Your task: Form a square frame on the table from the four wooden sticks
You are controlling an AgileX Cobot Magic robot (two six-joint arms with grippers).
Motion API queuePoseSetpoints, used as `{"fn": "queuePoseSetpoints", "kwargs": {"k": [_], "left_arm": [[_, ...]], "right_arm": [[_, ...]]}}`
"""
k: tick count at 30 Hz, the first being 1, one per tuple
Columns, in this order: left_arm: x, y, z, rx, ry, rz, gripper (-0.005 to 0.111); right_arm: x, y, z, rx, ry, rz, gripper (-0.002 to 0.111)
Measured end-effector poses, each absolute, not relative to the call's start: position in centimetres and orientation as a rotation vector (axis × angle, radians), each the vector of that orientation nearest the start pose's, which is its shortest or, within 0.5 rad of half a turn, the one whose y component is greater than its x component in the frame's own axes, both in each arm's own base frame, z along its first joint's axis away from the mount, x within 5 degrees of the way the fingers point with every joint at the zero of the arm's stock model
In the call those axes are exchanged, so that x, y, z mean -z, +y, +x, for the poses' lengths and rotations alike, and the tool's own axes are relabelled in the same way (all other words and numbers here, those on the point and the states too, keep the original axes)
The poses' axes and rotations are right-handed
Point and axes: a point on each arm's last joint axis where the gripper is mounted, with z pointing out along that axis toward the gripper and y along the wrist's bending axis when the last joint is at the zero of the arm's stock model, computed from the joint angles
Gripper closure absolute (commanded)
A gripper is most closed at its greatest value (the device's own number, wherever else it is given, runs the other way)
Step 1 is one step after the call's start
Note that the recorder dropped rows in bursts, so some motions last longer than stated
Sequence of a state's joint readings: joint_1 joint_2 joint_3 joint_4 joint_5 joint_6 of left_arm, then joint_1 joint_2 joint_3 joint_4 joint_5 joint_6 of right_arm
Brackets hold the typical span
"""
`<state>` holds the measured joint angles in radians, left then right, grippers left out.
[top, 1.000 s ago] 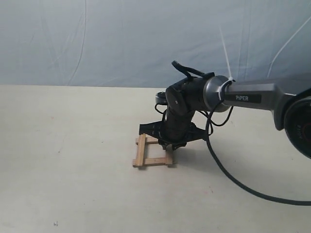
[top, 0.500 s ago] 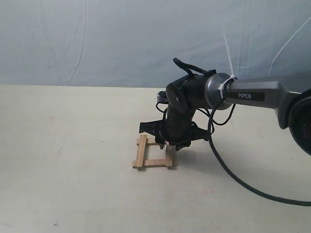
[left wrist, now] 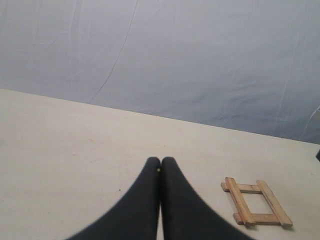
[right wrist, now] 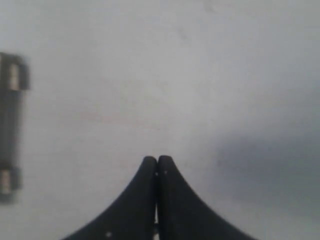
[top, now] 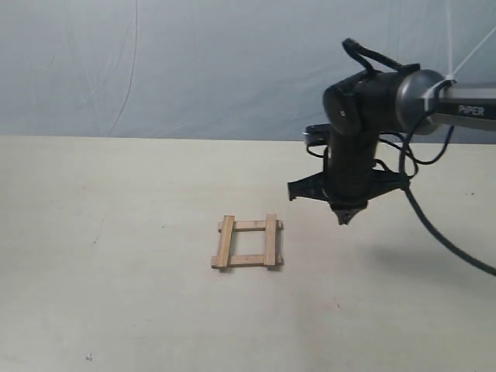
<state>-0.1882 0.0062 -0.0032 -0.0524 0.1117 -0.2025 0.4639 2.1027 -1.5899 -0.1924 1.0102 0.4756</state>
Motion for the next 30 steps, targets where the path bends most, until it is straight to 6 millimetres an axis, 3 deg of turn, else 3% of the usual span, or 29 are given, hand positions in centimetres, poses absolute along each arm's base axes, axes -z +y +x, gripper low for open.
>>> {"fn": "queuePoseSetpoints", "kwargs": {"k": [4, 8, 11, 15, 18, 22, 30], "left_arm": [[-20.4, -1.1, 5.6, 0.348, 1.608, -0.049, 0.107], [-20.4, -1.1, 5.6, 0.348, 1.608, -0.049, 0.107], [-20.4, -1.1, 5.6, 0.347, 1.608, -0.051, 0.107], [-20.4, -1.1, 5.6, 0.347, 1.608, -0.051, 0.107], [-20.4, -1.1, 5.6, 0.347, 1.608, -0.051, 0.107], [-20.4, -1.1, 5.6, 0.347, 1.608, -0.051, 0.107], [-20.4, -1.1, 5.6, 0.341, 1.608, -0.046, 0.107]], "right_arm": [[-17.5, 13.4, 38.0, 0.099, 2.93, -0.082, 0.109], [-18.1, 8.3, 35.8, 0.075, 2.887, -0.018, 0.109], [-19.1, 4.7, 33.1, 0.032, 2.777, 0.077, 0.109], [-22.2, 1.7, 28.0, -0.023, 2.492, 0.127, 0.109], [-24.4, 0.7, 23.4, -0.019, 2.296, 0.092, 0.109], [-24.7, 0.5, 18.0, -0.024, 2.144, 0.051, 0.109], [-25.1, -0.1, 11.3, 0.011, 1.94, 0.036, 0.109]]}}
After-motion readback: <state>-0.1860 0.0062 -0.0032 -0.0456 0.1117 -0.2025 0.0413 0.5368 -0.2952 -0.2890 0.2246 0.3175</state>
